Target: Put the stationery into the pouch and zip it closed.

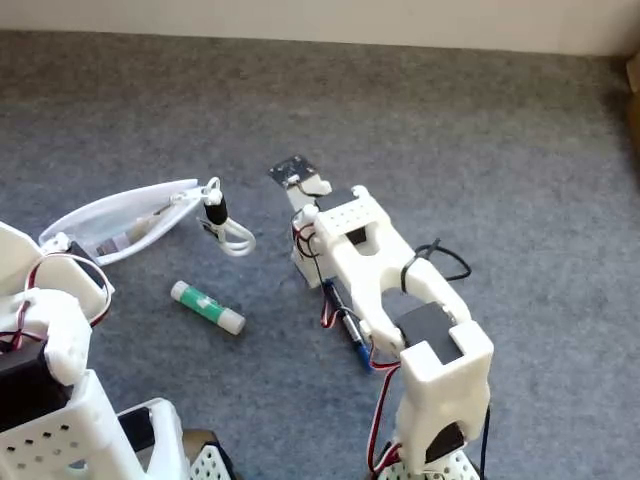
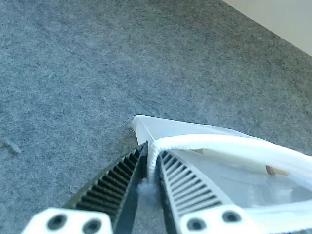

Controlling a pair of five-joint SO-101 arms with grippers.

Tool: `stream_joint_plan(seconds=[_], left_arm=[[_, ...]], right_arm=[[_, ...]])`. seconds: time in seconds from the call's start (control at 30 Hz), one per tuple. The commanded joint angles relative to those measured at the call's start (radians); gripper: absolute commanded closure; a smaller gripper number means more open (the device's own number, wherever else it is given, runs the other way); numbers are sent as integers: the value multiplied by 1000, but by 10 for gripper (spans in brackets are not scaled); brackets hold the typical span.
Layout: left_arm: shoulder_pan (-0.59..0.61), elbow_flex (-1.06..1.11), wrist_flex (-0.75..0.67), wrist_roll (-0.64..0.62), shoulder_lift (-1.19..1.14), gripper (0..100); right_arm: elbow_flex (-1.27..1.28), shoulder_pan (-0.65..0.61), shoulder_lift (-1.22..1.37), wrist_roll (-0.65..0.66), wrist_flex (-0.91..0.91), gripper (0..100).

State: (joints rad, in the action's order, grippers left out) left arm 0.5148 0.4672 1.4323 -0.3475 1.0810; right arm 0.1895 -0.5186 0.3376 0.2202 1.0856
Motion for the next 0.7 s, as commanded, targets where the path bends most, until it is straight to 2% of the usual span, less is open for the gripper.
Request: stream_joint_plan(seconds=[0.0, 0.33, 0.43, 0.57, 0.67], left_arm=[[5, -7, -28, -8, 27, 989], [-4, -16, -35, -14, 28, 989], [-74, -16, -49, -15, 28, 989], [-168, -33, -49, -15, 28, 990], [-217, -61, -51, -25, 28, 990]], right_arm=[[-27, 2, -74, 17, 88, 994], [-19, 4, -275, 12, 101, 994], [-22, 13, -318, 5, 101, 994], [-25, 45, -351, -118, 99, 994], [-25, 74, -369, -157, 48, 994]])
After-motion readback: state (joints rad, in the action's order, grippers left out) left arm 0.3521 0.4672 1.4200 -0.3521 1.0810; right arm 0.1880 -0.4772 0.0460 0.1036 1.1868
